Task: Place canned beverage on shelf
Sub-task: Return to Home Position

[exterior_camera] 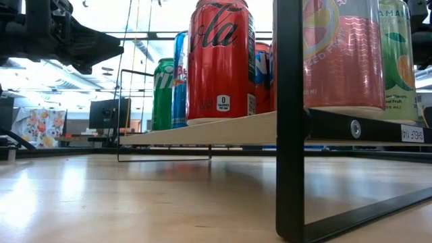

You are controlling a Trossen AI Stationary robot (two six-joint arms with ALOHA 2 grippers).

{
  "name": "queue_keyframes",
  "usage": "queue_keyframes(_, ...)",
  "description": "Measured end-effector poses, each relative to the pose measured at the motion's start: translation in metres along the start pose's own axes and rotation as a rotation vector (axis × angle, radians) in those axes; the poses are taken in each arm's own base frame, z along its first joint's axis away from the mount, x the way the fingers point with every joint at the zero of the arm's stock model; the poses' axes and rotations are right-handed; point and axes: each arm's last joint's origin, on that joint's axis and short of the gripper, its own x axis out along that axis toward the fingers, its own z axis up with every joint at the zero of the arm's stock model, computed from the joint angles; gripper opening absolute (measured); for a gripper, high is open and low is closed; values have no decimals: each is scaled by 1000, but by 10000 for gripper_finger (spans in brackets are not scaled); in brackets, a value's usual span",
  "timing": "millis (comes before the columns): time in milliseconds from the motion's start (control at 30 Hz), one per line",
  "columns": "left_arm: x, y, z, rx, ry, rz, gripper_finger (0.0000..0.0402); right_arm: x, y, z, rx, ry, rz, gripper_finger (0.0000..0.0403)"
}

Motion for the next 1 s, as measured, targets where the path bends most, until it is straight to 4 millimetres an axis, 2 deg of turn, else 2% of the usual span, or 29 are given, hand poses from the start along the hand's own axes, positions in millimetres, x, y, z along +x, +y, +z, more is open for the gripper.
queue_keyframes(400, 0, 0, -1, -43, 5, -1, 183, 0, 0, 0, 0, 0, 0, 348)
queue_keyframes(667, -2, -1, -14, -17, 128, -13, 183, 0, 0, 0, 0, 0, 0, 348)
queue_keyframes(1000, -13, 11, -21, -94, 203, 21, 183, 0, 0, 0, 0, 0, 0, 348)
